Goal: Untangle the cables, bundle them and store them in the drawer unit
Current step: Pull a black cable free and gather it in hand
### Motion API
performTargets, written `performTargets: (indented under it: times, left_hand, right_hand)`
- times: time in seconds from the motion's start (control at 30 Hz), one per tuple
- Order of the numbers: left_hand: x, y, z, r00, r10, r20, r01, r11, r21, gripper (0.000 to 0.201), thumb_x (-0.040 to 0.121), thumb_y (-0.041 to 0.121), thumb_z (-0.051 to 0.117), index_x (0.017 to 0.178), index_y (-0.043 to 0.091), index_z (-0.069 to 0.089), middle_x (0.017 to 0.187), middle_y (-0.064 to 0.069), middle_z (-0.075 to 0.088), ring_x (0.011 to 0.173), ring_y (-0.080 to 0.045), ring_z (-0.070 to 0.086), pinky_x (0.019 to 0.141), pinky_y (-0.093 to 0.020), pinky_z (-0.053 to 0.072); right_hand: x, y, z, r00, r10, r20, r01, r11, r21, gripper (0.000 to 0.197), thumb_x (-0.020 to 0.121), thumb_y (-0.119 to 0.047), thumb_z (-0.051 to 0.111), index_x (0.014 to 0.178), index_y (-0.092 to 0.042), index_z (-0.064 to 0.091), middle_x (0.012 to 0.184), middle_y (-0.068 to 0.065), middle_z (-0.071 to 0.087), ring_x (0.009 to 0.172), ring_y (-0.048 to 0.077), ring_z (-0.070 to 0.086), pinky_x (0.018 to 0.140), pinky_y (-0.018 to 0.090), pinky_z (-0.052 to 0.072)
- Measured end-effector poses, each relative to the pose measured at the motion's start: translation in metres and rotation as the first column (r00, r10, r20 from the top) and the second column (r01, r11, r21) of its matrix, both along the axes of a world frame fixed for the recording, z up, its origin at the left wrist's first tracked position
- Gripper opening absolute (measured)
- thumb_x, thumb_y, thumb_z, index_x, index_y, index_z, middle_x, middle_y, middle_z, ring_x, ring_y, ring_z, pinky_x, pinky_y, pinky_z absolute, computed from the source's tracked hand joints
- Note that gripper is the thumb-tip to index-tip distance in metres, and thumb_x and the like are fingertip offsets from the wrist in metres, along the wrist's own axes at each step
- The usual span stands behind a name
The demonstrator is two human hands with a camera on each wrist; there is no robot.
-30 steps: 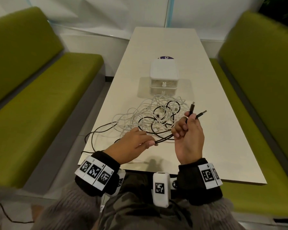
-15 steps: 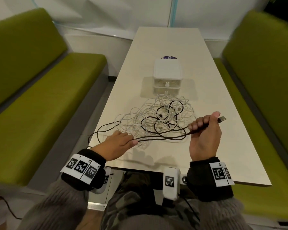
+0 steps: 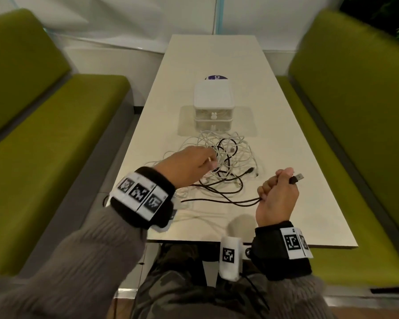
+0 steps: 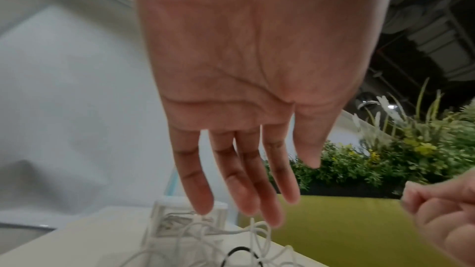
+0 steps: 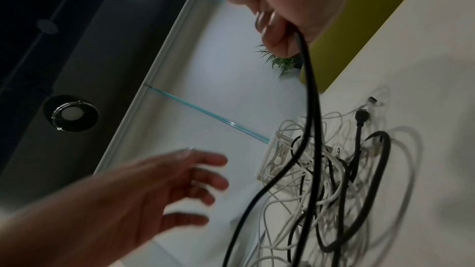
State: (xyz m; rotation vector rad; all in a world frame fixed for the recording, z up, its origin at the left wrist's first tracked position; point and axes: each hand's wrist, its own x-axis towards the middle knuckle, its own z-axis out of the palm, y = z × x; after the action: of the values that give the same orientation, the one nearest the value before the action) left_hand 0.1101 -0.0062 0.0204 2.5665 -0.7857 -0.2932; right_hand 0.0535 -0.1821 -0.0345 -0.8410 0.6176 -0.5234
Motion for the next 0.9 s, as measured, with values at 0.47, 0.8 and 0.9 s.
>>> performTargets:
  times: [0.47, 0.8, 0.9]
  left_hand:
    - [0.032, -0.086, -0.054, 0.953, -0.210, -0.220, 0.297, 0.801, 0.520, 0.033, 0.096, 0.013, 0.037, 0.120, 0.009, 0.060, 0.132, -0.010, 0.052, 0.116, -0.030, 0.050, 0.092, -0.032, 0.038]
    - [0.040, -0.064, -0.044, 0.987, 0.074, -0.143, -0.097, 0.982, -0.160, 0.013, 0.086, 0.013, 0.062, 0.099, 0.013, 0.064, 0.107, -0.009, 0.065, 0.096, -0.019, 0.059, 0.082, -0.022, 0.042]
    - [0.045, -0.052, -0.026, 0.945, 0.235, -0.229, -0.324, 0.781, -0.534, 0.017, 0.083, 0.003, 0.065, 0.086, 0.017, 0.056, 0.088, -0.008, 0.065, 0.079, -0.015, 0.059, 0.073, -0.025, 0.052]
  right_hand:
    - [0.002, -0.015, -0.021, 0.987, 0.146, 0.071, -0.150, 0.987, 0.061, 0.035, 0.104, -0.028, 0.034, 0.081, -0.012, 0.054, 0.053, -0.007, 0.034, 0.045, 0.006, 0.028, 0.044, 0.018, 0.028]
    - [0.002, -0.022, -0.035, 0.967, 0.165, 0.196, -0.209, 0.949, 0.235, 0.036, 0.103, -0.036, 0.030, 0.086, -0.015, 0.054, 0.058, -0.003, 0.043, 0.050, 0.010, 0.031, 0.046, 0.020, 0.031]
    - [0.005, -0.018, -0.029, 0.975, 0.168, 0.144, -0.198, 0.952, 0.232, 0.037, 0.102, -0.040, 0.033, 0.080, -0.015, 0.049, 0.052, -0.006, 0.034, 0.048, 0.009, 0.028, 0.044, 0.019, 0.028]
